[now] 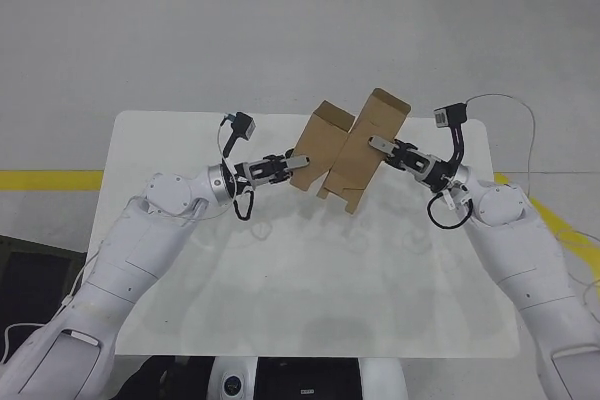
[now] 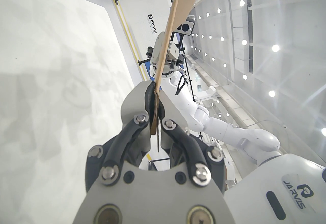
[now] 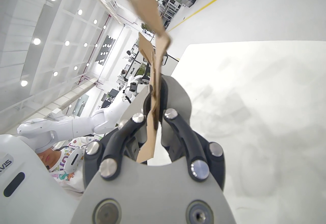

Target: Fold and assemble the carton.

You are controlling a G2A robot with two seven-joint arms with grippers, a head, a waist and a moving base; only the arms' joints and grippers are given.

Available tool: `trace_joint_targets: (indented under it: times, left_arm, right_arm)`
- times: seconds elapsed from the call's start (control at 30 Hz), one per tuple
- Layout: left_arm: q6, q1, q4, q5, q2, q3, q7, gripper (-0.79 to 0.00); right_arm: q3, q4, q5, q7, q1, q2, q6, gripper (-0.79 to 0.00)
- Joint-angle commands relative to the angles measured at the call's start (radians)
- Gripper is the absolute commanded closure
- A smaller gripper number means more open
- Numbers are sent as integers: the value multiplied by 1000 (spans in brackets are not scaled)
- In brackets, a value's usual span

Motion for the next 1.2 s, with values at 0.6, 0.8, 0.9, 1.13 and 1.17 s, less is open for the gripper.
trace_joint_targets:
  times: [0.6,0.8,0.9,1.13,1.17]
  left_arm:
    - [264,-143,79,-79,36,-83,-648,0]
    - [280,-156,94,-64,44,-57,-692,0]
    - [273,-159,96,-74,51,-42,-692,0]
    - [257,-171,102,-97,65,-8,-692,0]
    - [254,-173,102,-99,67,-3,-692,0]
  right_arm:
    - [61,-11,109,410,16,39,51,-785]
    - [59,-60,149,462,-3,57,102,-785]
    - [44,-95,177,493,-14,64,133,-785]
    - [5,-135,237,550,-20,74,191,-696]
    - [0,-138,245,558,-18,75,198,-677]
